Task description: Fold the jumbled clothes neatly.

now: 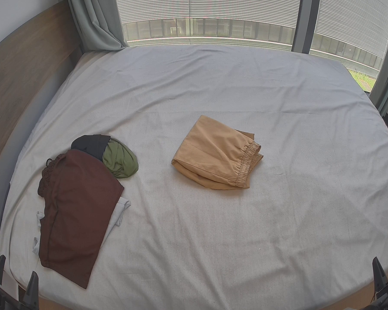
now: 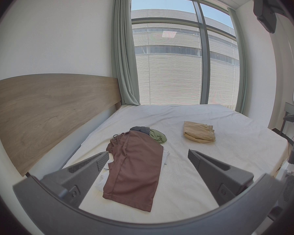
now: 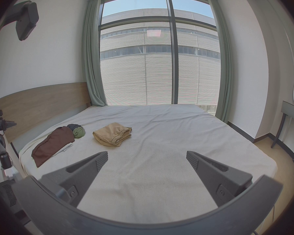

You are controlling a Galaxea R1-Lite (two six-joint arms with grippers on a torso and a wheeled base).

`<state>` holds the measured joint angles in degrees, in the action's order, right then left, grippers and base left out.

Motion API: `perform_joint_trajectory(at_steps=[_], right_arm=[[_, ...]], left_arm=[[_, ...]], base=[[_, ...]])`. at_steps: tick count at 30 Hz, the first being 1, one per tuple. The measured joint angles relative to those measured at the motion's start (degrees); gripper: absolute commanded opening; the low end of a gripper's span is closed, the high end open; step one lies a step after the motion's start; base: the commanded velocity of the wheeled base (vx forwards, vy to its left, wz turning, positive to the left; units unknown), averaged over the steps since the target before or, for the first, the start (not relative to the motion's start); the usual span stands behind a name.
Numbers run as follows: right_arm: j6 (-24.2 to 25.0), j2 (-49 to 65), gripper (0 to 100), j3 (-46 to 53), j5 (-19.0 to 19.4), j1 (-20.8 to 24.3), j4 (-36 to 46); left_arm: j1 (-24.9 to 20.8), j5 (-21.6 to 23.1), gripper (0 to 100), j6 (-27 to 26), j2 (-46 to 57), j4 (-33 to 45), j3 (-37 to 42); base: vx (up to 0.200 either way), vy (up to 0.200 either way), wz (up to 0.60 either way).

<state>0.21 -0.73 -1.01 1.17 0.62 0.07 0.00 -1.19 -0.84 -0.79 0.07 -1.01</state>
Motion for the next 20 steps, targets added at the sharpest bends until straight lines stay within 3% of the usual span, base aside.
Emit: perform_joint_trajectory(at_steps=[20], right_arm=[[-0.3,0.0,100,0.0,0.0,0.0,0.0]], left_arm=[[0.0,0.2,100,0.6,0.0,-0.1,0.0]], base=[[0.000,0.000,0.00]])
